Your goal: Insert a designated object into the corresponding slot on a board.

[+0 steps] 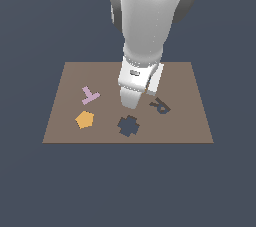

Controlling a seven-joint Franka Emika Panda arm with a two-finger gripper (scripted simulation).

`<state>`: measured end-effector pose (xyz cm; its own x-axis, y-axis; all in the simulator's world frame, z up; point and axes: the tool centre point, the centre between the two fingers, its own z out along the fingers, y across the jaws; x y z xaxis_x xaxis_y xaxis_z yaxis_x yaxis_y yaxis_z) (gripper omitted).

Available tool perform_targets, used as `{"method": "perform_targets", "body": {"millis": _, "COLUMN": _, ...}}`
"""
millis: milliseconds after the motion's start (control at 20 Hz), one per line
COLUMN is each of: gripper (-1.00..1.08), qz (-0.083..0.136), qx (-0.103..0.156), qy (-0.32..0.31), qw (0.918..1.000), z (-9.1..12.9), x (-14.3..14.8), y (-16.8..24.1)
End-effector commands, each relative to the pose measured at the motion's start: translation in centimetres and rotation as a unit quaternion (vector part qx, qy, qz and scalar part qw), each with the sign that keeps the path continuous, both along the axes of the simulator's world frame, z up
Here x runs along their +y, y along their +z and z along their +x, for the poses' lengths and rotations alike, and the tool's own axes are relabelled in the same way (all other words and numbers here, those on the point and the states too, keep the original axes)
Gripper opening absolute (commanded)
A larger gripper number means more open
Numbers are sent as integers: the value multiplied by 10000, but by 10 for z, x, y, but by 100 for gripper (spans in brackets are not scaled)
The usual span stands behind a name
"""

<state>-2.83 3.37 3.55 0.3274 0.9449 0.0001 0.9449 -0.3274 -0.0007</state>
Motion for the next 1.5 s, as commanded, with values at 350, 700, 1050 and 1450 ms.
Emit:
{"method": "perform_targets", "body": {"millis": 350, "gripper": -100, "qz": 2, "qx": -2, "qy": -1292, "qw": 9916, "z": 27, "x": 42, "y": 3}}
{"method": "perform_targets", "body": {"millis": 700, "gripper": -100, "qz": 1, "qx": -1, "qy": -2000, "qw": 9798, "z": 47, "x": 60, "y": 4}}
{"method": "perform_targets", "body": {"millis": 1050, "gripper": -100, "qz": 1, "qx": 0, "qy": -2420, "qw": 9703, "z": 61, "x": 69, "y": 5}}
{"method": "perform_targets", "body": {"millis": 1450, "gripper": -100, "qz": 0, "qx": 1, "qy": -2514, "qw": 9679, "z": 65, "x": 71, "y": 5}}
